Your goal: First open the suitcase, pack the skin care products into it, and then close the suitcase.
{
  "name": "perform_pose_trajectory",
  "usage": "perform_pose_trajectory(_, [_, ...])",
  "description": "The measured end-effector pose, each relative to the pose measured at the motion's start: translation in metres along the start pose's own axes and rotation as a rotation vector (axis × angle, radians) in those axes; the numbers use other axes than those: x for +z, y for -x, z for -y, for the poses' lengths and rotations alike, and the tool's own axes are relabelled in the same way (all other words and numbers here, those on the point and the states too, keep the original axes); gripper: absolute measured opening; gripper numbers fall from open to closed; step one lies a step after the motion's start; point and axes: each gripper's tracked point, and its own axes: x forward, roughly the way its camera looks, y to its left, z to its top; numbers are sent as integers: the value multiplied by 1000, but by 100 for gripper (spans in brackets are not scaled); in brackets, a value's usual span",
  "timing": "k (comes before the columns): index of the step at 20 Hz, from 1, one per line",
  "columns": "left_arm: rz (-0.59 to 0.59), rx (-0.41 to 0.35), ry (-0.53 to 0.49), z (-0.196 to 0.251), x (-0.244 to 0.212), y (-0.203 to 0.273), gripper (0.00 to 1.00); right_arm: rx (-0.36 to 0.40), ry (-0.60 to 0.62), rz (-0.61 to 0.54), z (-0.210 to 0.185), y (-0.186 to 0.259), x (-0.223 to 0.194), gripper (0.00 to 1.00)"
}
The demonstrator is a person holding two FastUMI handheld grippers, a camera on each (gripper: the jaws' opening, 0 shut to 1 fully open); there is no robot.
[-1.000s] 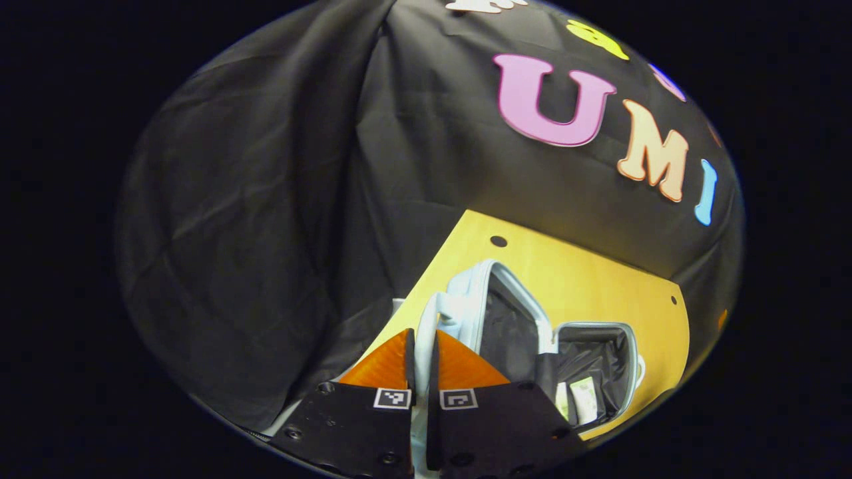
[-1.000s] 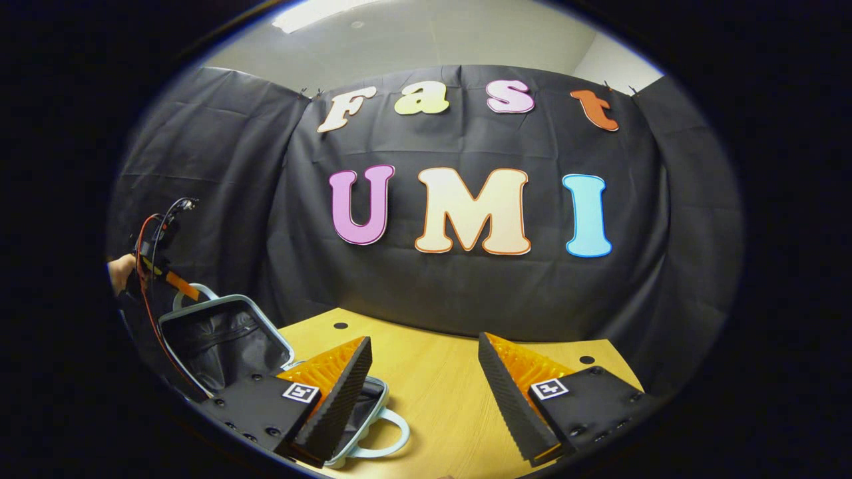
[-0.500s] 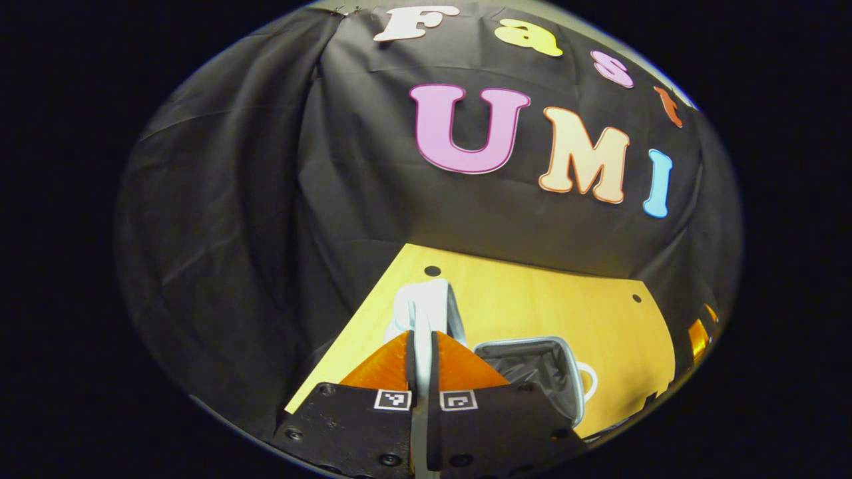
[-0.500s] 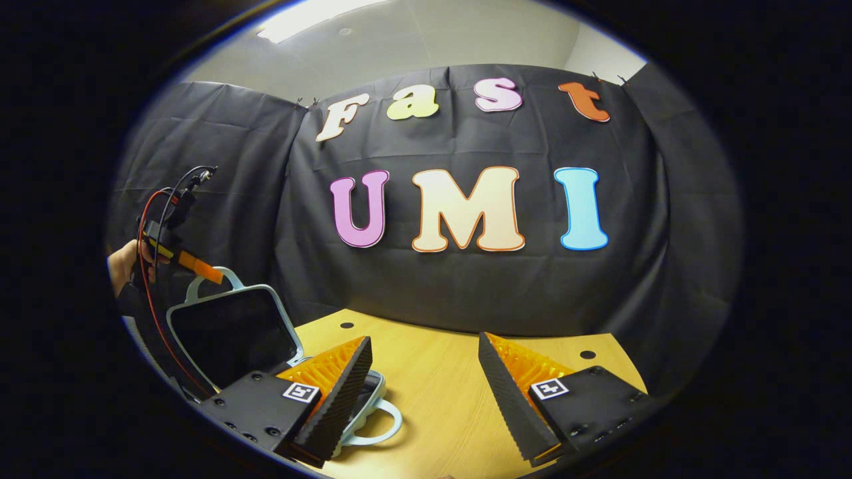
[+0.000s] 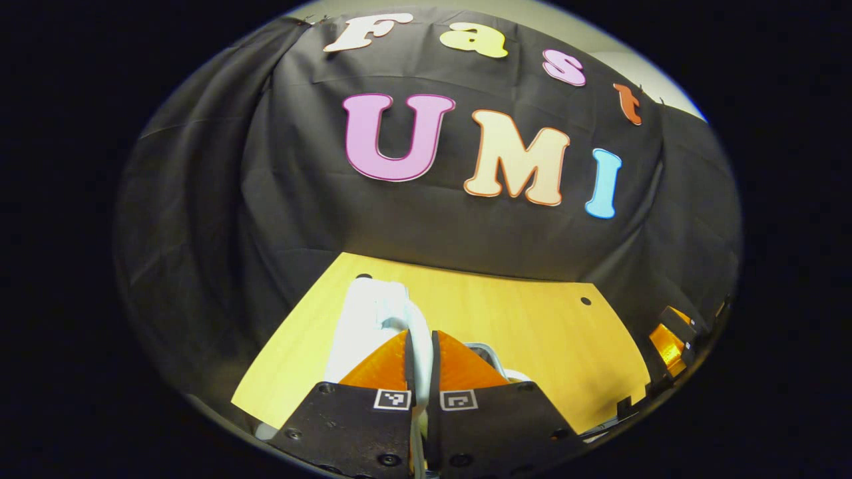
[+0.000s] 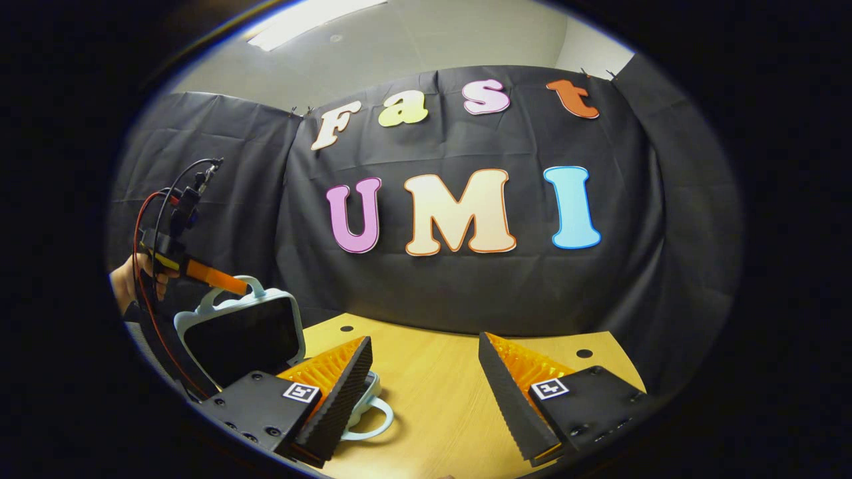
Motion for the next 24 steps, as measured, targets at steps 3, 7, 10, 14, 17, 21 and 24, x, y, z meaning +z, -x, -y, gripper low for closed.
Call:
perform_pose_trajectory(3, [-14, -73, 17, 43, -18, -16, 3, -17, -4, 3, 14, 4, 2, 99])
perform_pose_trajectory(7, [-62, -145, -13, 90, -44, -31, 3, -33, 11, 0, 29, 12, 3, 99])
perform_pose_trajectory(10, [-92, -187, -21, 115, -57, -33, 4, -51, 22, 2, 41, 19, 7, 100])
perform_pose_trajectory(14, [-140, -212, -28, 138, -80, -44, 5, -73, 25, 3, 53, 26, 8, 99])
perform_pose_trajectory(17, [-170, -228, -43, 155, -98, -53, 9, -81, 34, 16, 63, 33, 12, 99])
perform_pose_trajectory(21, [-155, -198, -62, 168, -101, -51, 39, -77, 16, 39, 79, 42, 18, 99])
perform_pose_trajectory(24, [-98, -149, -65, 176, -89, -45, 61, -59, 2, 69, 87, 47, 30, 99])
